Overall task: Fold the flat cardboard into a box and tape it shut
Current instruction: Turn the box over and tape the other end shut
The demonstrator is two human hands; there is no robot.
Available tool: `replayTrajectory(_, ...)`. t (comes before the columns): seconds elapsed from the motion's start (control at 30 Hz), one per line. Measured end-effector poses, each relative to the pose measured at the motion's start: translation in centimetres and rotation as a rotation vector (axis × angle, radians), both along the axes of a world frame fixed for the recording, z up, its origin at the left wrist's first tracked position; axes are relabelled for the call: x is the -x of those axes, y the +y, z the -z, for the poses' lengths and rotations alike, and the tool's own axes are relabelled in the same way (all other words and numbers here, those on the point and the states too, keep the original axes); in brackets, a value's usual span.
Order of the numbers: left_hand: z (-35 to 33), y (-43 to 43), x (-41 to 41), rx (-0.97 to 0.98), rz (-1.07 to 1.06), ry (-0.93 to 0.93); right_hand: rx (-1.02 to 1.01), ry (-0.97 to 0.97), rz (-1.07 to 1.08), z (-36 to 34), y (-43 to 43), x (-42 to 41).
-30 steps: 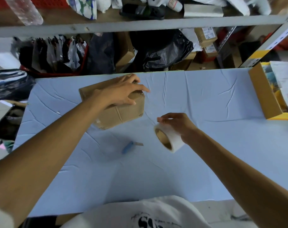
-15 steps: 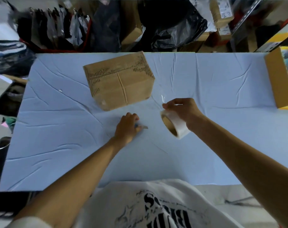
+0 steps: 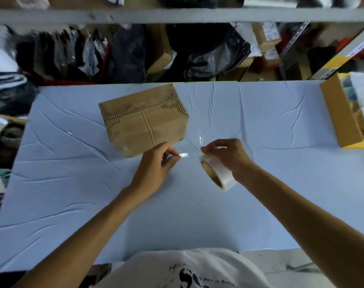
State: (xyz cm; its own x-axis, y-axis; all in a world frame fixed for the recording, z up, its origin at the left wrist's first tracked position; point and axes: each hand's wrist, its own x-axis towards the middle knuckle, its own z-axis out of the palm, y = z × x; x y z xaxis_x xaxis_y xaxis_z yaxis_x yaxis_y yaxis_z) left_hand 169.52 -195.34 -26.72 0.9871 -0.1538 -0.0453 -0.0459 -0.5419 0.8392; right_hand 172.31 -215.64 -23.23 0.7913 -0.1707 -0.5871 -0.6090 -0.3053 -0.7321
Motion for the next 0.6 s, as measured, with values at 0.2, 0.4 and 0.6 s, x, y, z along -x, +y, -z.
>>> replayTrajectory(0.2, -6.3, -0.9, -3.3, 0.022, -0.075, -0.107, -0.032, 0.015, 0.010, 0.2, 0.2, 0.1)
replayTrajectory(0.4, -6.3, -2.3, -5.0, -0.208, -0.003, -0.224, -0.064, -0.006, 0.023, -0.1, 0.4, -0.1)
replayTrajectory(0.6, -4.8, -2.2, -6.4, -0.255, 0.090, -0.160, -0.055, -0.014, 0.007, -0.2, 0.5, -0.2)
